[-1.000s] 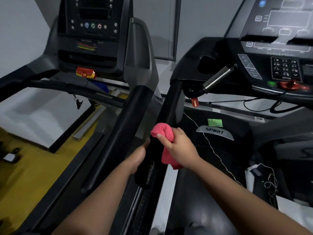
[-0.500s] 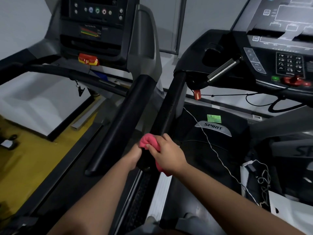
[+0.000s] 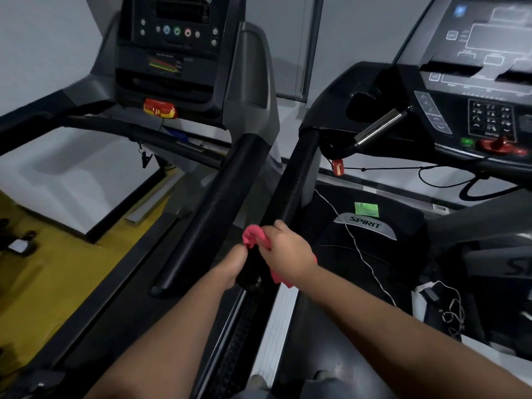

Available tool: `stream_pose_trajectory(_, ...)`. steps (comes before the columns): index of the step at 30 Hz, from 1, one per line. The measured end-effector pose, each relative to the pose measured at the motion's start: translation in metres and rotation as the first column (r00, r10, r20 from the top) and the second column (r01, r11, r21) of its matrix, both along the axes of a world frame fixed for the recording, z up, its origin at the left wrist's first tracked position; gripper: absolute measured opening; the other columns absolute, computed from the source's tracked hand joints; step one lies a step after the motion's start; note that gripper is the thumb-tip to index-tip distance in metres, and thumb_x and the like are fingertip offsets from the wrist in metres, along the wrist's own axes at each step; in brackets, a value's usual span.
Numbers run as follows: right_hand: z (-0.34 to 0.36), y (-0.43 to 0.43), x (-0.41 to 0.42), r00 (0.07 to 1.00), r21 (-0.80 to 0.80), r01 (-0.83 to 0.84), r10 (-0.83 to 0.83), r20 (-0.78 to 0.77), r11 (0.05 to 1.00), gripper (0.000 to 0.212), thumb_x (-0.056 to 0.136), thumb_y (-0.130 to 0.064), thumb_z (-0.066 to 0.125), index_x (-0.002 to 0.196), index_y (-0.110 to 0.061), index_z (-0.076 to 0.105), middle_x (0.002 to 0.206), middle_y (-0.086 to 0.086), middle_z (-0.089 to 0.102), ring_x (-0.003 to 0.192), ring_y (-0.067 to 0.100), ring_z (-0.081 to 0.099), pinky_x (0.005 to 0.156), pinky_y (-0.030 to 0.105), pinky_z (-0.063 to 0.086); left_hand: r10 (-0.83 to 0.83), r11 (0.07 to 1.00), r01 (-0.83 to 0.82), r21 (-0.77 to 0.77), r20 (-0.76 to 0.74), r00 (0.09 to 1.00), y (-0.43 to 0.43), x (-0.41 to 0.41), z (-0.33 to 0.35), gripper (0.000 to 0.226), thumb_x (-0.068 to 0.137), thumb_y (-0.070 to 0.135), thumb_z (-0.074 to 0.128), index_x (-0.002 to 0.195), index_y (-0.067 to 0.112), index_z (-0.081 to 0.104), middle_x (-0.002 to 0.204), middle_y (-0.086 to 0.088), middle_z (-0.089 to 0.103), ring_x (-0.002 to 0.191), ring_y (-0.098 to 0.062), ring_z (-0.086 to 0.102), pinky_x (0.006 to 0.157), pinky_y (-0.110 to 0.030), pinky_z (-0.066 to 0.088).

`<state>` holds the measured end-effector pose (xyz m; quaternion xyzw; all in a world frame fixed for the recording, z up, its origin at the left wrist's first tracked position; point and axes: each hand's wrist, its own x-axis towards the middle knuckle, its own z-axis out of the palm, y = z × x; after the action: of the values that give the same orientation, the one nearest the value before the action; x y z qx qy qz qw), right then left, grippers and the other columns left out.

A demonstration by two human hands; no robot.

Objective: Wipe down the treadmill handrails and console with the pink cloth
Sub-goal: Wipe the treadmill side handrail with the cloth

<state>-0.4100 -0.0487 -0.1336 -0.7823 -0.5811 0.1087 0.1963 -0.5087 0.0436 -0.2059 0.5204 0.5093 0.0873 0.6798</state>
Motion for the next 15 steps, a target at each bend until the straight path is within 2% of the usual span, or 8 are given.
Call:
stream_pose_trajectory(3, -0.001, -0.008, -0.013, 0.999, -0.002, -0.031, 0.031, -0.025, 1.0, 0.034, 0.094, -0.042, 0.045, 0.114, -0.02, 0.06, 0.1, -0.001, 0.046, 0.086, 0.023, 0.06, 0.068, 0.033, 0.047, -0.019, 1.0, 0.02, -0.016, 0.048, 0.999, -0.003, 0.0, 0.005, 0.044, 0.101, 0.03, 0.034, 0.071, 0.012, 0.06, 0.051, -0.001, 0.063, 0.054, -0.015, 0.061, 0.054, -0.025, 0.047)
stream_pose_trajectory(5, -0.005, -0.021, -0.021, 0.992, 0.008, -0.046, 0.047, -0.116, 0.999, 0.039, 0.093, -0.052, 0.044, 0.115, -0.023, 0.06, 0.094, -0.006, 0.043, 0.085, 0.019, 0.058, 0.07, 0.031, 0.045, -0.013, 0.998, 0.017, -0.061, 0.063, 0.998, -0.007, 0.003, 0.014, 0.047, 0.104, 0.033, 0.029, 0.071, 0.013, 0.056, 0.043, -0.002, 0.058, 0.04, -0.011, 0.058, 0.044, -0.018, 0.044)
stream_pose_trajectory(6, -0.008, -0.027, -0.023, 0.985, 0.018, -0.048, 0.05, -0.167, 0.999, 0.04, 0.093, -0.053, 0.043, 0.118, -0.025, 0.059, 0.095, -0.008, 0.043, 0.087, 0.017, 0.057, 0.071, 0.03, 0.044, -0.052, 0.996, 0.059, -0.063, 0.108, 0.993, -0.003, 0.004, 0.008, 0.046, 0.104, 0.033, 0.026, 0.083, 0.011, 0.06, 0.048, -0.007, 0.062, 0.044, -0.012, 0.062, 0.047, -0.016, 0.046)
stream_pose_trajectory(8, -0.012, -0.035, -0.02, 0.966, 0.049, -0.077, 0.087, -0.242, 0.996, 0.041, 0.094, -0.05, 0.044, 0.124, -0.026, 0.057, 0.099, -0.008, 0.046, 0.092, 0.014, 0.056, 0.075, 0.026, 0.043, -0.046, 0.99, 0.068, -0.127, 0.168, 0.985, 0.0, 0.001, 0.008, 0.058, 0.103, 0.04, 0.022, 0.119, -0.003, 0.057, 0.077, -0.02, 0.071, 0.071, -0.017, 0.071, 0.071, -0.022, 0.051)
stream_pose_trajectory(9, -0.014, -0.037, -0.015, 0.956, 0.067, -0.098, 0.113, -0.27, 0.993, 0.04, 0.093, -0.049, 0.046, 0.123, -0.024, 0.058, 0.099, -0.008, 0.048, 0.093, 0.013, 0.055, 0.077, 0.023, 0.041, -0.022, 0.985, 0.049, -0.164, 0.162, 0.987, 0.001, 0.001, 0.004, 0.061, 0.101, 0.046, 0.026, 0.124, -0.002, 0.057, 0.077, -0.016, 0.072, 0.069, -0.017, 0.071, 0.073, -0.028, 0.05)
stream_pose_trajectory(11, -0.018, -0.032, 0.0, 0.946, 0.099, -0.094, 0.12, -0.302, 0.991, 0.035, 0.092, -0.042, 0.049, 0.115, -0.018, 0.061, 0.095, -0.006, 0.049, 0.091, 0.013, 0.054, 0.08, 0.022, 0.04, 0.063, 0.994, -0.052, -0.096, 0.121, 0.991, 0.001, 0.002, 0.002, 0.051, 0.099, 0.046, 0.035, 0.099, 0.007, 0.068, 0.062, -0.007, 0.069, 0.054, -0.015, 0.066, 0.065, -0.029, 0.048)
stream_pose_trajectory(12, -0.018, -0.028, 0.006, 0.948, 0.113, -0.061, 0.094, -0.305, 0.992, 0.031, 0.093, -0.038, 0.051, 0.114, -0.017, 0.062, 0.095, -0.005, 0.049, 0.091, 0.013, 0.053, 0.082, 0.025, 0.041, 0.075, 0.996, -0.069, -0.051, 0.118, 0.99, -0.001, 0.003, 0.0, 0.043, 0.099, 0.042, 0.039, 0.087, 0.011, 0.067, 0.064, -0.006, 0.068, 0.056, -0.015, 0.064, 0.065, -0.029, 0.047)
stream_pose_trajectory(15, -0.016, -0.01, 0.013, 0.96, 0.145, 0.078, -0.035, -0.279, 0.986, 0.03, 0.095, -0.033, 0.052, 0.12, -0.018, 0.061, 0.106, 0.0, 0.046, 0.092, 0.016, 0.055, 0.08, 0.028, 0.044, 0.015, 1.0, -0.014, -0.009, 0.09, 0.996, -0.006, 0.003, 0.005, 0.031, 0.098, 0.027, 0.043, 0.085, 0.014, 0.068, 0.076, -0.007, 0.07, 0.072, -0.02, 0.064, 0.074, -0.033, 0.049)
